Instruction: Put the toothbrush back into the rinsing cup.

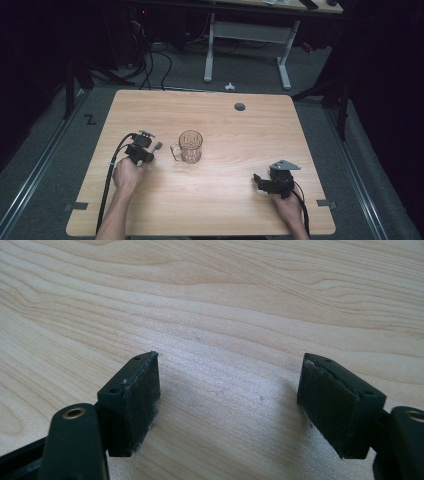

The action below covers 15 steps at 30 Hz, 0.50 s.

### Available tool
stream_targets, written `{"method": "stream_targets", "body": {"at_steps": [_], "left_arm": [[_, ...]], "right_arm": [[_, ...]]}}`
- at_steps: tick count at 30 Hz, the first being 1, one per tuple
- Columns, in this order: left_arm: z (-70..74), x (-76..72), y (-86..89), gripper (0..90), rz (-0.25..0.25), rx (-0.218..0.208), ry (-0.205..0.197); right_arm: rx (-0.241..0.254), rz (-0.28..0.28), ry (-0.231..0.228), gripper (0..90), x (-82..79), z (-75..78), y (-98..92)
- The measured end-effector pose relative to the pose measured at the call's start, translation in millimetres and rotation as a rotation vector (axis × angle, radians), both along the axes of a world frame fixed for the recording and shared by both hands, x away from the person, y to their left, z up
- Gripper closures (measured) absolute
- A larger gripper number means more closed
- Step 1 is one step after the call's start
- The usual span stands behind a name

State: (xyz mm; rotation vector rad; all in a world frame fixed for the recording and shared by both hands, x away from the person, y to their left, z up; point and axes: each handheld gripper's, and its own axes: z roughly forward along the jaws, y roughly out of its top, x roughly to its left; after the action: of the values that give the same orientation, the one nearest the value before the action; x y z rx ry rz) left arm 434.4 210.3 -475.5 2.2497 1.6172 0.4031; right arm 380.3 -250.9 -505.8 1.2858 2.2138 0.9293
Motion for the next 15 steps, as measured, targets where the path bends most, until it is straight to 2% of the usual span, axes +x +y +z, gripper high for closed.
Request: {"method": "stream_targets", "body": {"at_steps": [8, 15], "left_arm": [[0.4, 0.6, 1.2, 79.2, 0.011, -0.015, 0.013], [0.8, -0.4, 0.3, 79.6, 0.005, -0.003, 0.009]], "right_arm": [[0.000, 0.000, 0.000, 25.3, 0.0, 0.0, 0.1], [0.000, 0.000, 0.000, 25.3, 0.0, 0.0, 0.0]]}}
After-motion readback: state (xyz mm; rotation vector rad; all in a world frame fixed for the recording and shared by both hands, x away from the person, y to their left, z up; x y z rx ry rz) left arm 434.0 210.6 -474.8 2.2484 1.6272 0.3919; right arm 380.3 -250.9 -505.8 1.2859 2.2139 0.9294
